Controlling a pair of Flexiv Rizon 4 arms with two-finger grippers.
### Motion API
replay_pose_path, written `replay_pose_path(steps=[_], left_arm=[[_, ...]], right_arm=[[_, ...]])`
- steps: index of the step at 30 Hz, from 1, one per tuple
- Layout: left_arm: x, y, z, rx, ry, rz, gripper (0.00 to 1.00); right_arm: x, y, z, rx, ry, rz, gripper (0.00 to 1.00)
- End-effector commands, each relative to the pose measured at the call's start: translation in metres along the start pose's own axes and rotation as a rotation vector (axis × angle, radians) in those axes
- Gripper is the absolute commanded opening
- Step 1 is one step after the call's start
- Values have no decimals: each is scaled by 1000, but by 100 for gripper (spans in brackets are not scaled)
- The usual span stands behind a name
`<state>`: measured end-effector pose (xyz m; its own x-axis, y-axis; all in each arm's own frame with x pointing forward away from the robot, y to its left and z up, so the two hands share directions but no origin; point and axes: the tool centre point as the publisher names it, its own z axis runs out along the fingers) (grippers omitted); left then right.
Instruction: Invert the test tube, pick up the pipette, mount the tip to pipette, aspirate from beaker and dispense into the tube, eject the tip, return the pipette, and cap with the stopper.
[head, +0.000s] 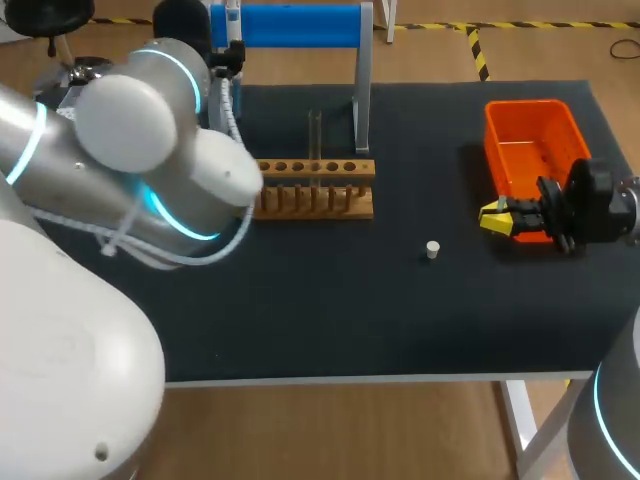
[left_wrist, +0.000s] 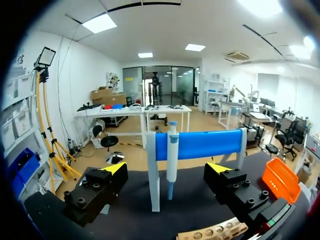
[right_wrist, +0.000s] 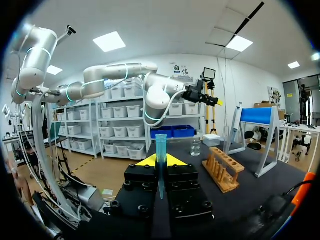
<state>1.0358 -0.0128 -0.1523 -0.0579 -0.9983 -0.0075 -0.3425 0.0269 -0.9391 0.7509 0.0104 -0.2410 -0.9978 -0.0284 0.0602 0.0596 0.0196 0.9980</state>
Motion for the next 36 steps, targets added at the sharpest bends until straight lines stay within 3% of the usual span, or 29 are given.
replay_pose_path(steps=[1, 15, 36], left_arm=[[7, 5, 10, 28, -141, -1, 100], [18, 9, 29, 32, -22, -50, 100], [45, 12, 77, 1, 32, 3, 100]], right_arm=[[1, 0, -1, 0, 0, -1, 0], [1, 0, -1, 0, 0, -1, 0], [1, 0, -1, 0, 0, -1, 0]])
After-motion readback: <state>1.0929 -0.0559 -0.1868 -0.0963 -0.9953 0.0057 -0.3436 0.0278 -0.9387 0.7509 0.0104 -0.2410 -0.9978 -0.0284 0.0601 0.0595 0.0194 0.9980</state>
